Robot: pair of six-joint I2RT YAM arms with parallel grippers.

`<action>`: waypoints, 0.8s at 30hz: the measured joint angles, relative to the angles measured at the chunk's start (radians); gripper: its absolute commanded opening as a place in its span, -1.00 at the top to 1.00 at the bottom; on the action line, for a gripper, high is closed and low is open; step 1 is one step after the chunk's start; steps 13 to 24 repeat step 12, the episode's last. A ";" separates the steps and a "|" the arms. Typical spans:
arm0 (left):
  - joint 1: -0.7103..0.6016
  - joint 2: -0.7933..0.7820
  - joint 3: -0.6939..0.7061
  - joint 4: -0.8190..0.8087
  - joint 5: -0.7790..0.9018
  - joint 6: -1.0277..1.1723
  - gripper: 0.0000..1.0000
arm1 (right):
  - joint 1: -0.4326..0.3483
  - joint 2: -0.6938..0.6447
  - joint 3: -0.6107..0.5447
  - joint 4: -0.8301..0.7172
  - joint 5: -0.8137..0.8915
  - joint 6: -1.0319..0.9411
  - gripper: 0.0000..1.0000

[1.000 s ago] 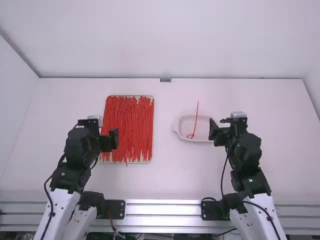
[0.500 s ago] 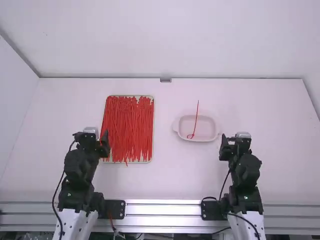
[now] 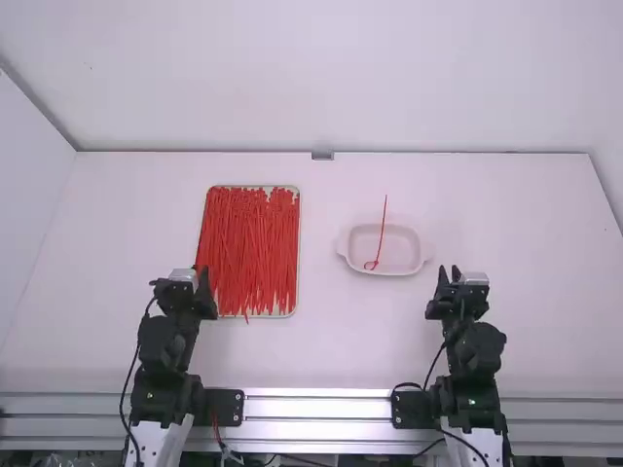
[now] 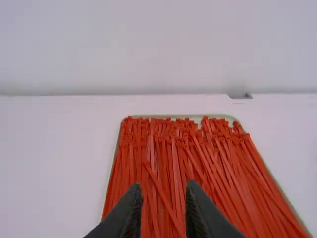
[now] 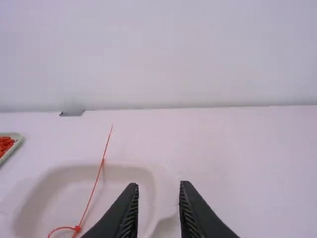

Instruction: Fasten the cable tie

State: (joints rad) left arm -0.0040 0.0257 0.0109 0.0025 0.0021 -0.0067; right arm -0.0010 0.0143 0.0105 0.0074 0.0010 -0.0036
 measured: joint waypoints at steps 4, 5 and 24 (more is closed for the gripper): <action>0.000 -0.019 0.000 0.000 0.000 0.001 0.72 | 0.000 -0.006 0.000 0.000 0.000 0.000 0.73; 0.000 -0.019 0.000 0.000 0.000 0.001 0.74 | 0.000 -0.006 0.000 -0.001 -0.002 -0.001 0.76; 0.000 -0.019 0.000 0.000 0.000 0.000 0.92 | 0.000 -0.006 0.000 -0.001 -0.003 0.002 0.94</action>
